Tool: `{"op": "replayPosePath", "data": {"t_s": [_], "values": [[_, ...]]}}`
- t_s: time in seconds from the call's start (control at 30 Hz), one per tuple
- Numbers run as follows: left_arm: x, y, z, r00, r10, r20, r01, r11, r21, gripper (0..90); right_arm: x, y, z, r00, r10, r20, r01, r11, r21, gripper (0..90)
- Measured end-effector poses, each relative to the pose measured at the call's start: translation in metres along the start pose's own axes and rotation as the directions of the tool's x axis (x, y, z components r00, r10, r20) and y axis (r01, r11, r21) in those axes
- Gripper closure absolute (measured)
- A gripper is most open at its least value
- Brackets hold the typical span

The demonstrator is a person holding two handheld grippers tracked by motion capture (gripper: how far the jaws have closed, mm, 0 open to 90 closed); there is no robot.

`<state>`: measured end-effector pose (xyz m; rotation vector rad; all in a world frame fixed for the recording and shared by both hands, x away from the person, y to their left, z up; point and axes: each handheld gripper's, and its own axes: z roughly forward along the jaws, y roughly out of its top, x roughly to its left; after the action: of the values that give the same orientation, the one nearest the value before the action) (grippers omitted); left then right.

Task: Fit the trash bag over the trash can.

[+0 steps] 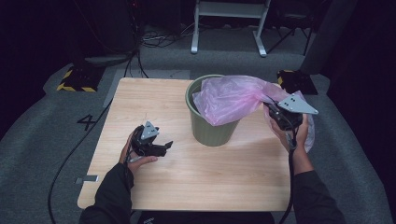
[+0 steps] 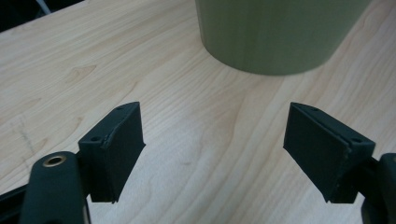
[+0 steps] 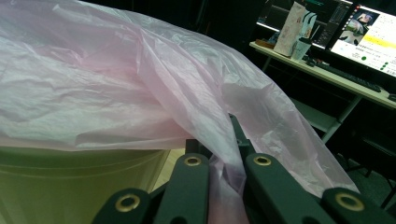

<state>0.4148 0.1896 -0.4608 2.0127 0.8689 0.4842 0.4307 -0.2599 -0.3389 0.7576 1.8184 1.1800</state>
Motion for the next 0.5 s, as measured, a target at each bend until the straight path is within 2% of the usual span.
{"op": "replayPosePath", "data": {"t_s": [0.07,0.13,0.2,0.27,0.37,0.5], "values": [[0.006,0.007,0.002,0.9997,-0.020,-0.014,0.020,0.9995,-0.024,19.5,0.001,0.001,0.002,0.9999,-0.009,0.007,0.009,0.9999,0.007,90.0],[0.009,0.015,0.001,0.9992,-0.040,-0.007,0.039,0.9983,-0.042,20.0,0.001,0.002,0.004,0.9997,-0.013,0.019,0.013,0.9999,0.008,90.0],[0.012,0.028,-0.001,0.9991,-0.039,-0.018,0.037,0.9975,-0.060,20.6,0.001,0.003,0.008,0.9995,-0.022,0.024,0.022,0.9996,0.020,90.0],[0.013,0.043,-0.008,0.9991,-0.042,-0.011,0.041,0.9944,-0.097,20.4,0.001,0.003,0.011,0.9992,-0.028,0.029,0.027,0.9992,0.030,90.0],[0.012,0.065,-0.019,0.9997,-0.023,-0.013,0.020,0.9882,-0.152,20.6,0.002,0.005,0.014,0.9984,-0.040,0.039,0.039,0.9986,0.037,90.0],[0.012,0.087,-0.026,0.9999,-0.003,-0.015,0.001,0.9839,-0.179,21.0,0.004,0.005,0.019,0.9982,-0.044,0.042,0.042,0.9979,0.049,90.0]]}}
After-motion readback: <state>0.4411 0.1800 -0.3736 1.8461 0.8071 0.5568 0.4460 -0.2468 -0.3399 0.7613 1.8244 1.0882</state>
